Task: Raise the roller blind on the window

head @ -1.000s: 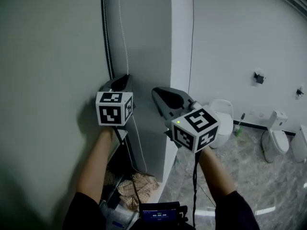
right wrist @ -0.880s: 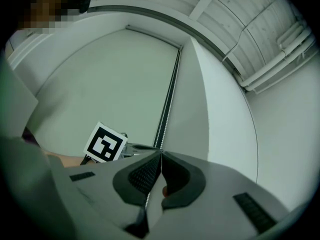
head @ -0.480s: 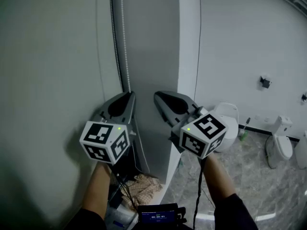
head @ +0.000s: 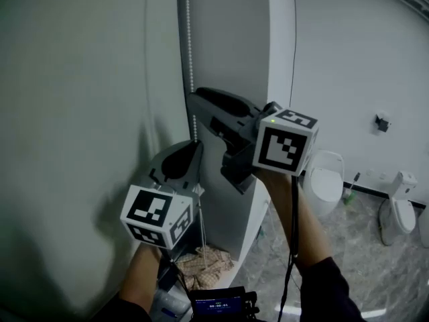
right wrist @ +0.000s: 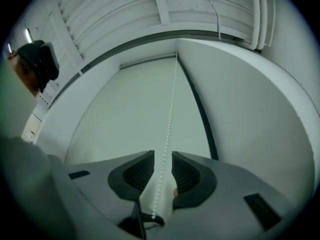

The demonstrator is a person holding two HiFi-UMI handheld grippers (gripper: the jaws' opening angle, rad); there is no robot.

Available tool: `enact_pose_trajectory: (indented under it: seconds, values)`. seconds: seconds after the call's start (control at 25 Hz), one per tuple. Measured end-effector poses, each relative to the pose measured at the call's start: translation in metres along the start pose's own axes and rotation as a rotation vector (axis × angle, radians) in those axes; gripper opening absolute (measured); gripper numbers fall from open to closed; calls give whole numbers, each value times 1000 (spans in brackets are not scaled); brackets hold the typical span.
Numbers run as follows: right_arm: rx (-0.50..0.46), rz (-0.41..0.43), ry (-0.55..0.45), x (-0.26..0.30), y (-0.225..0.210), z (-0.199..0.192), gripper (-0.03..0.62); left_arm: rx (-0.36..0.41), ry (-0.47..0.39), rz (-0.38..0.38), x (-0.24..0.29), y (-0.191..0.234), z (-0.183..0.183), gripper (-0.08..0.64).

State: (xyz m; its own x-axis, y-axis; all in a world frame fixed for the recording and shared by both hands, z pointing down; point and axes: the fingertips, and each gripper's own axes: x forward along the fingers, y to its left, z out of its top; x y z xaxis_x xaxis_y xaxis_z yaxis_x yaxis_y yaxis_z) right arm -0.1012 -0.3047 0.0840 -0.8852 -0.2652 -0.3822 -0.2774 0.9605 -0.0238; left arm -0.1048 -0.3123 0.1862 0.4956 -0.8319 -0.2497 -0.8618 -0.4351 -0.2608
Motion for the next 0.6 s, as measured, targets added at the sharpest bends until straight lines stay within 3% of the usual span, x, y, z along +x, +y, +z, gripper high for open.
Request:
enact_pose_trajectory:
  seconds: [0.12,0.2,0.36,0.6]
  values:
    - [-9,-39,25,-6,5,-1,89,11,8,7,-8,-15,4,9]
    - [-3,-37,28,-7,6,-1,23,13,16,7,-8,-17,2,9]
    - [-63,-52,60,-6,5,-3,17,-2,26,11,-7,-14,0,9]
    - [-174,-142,76,-12,-10,-7,15,-21,-36,6,-27,-2,20,12]
